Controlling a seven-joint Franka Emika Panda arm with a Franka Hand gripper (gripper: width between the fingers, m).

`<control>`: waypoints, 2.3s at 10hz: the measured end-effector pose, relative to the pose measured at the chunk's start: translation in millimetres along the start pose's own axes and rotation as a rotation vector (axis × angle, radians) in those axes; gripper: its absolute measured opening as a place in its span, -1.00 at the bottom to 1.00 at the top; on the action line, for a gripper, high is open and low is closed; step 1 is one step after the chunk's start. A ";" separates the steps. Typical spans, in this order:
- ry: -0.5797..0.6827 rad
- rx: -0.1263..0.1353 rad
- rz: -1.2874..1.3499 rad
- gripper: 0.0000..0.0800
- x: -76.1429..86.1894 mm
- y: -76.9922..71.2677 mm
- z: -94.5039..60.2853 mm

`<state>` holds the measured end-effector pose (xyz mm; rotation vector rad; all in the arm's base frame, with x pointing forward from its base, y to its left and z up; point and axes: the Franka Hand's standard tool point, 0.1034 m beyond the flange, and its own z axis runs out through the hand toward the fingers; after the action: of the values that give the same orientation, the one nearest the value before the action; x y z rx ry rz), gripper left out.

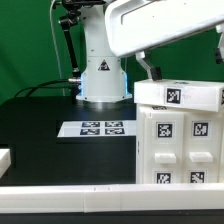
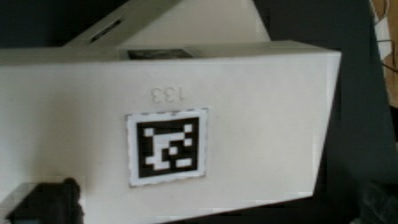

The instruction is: Assemble cabinet

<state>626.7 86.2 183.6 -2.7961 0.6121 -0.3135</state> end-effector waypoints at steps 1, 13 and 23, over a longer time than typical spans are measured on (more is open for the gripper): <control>-0.001 -0.001 -0.116 0.99 -0.9 -0.7 0.5; -0.044 -0.096 -0.988 0.99 -11.8 5.7 10.9; -0.062 -0.107 -0.922 0.39 -14.5 16.6 22.2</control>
Offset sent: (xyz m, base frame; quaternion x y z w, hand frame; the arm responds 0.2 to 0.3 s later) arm -0.0147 0.0147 -0.0068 0.0181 -0.0146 -0.2603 0.9652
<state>613.4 82.5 155.5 -2.9811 -0.7352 -0.3554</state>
